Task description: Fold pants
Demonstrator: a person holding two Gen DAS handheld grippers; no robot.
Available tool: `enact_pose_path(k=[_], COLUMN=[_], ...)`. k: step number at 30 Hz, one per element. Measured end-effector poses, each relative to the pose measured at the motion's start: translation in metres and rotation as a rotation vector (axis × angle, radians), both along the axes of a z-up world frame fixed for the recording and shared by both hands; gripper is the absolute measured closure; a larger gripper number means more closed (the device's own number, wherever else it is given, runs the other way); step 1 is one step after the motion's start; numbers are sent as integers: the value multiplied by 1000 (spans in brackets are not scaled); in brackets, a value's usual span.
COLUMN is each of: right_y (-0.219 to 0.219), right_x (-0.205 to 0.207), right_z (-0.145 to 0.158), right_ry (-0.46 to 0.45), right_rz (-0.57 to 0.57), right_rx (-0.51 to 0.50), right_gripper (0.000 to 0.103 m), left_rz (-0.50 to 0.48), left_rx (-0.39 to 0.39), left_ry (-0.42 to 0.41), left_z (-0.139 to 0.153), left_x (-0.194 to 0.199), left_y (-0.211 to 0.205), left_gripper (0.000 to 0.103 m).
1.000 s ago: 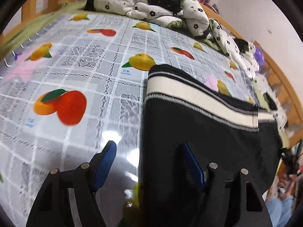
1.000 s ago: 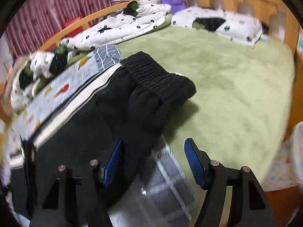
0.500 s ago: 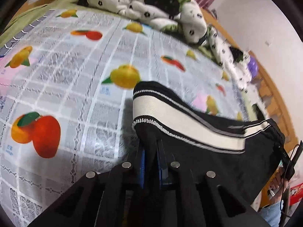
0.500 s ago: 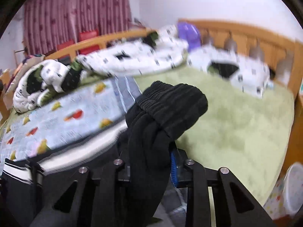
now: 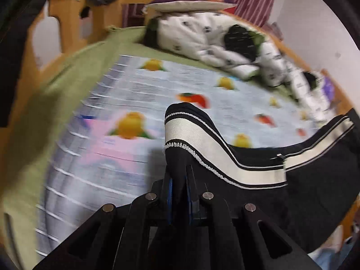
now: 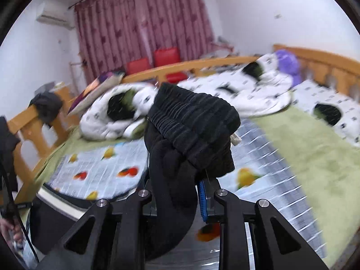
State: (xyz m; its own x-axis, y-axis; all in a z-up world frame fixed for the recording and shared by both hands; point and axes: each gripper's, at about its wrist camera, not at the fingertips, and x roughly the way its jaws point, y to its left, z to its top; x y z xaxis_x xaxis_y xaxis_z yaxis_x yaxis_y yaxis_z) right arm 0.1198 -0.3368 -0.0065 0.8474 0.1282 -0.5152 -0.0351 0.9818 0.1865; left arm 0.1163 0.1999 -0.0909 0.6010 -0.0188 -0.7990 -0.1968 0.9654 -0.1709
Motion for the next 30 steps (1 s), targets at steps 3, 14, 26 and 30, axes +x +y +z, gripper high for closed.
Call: enact_pose_path(k=[3,14,26,30], right_y=[18,-48,8,50], right_x=[17,43,1,14], right_z=[-39,-158,-95,-140], right_ry=[79,505,286,416], right_rz=[15,-85,-7,164], right_rx=[-29,-94,-210,-216], right_gripper=[79,49,47,32], left_rz=[35,68,-29,-32], left_rx=[20,212,146,157], left_ry=[22,82,102,89], left_z=[-20,-47,-79,-64], left_x=[3,2,33,9], left_y=[22,10,-9,-13], left_gripper=[93,69,43,43])
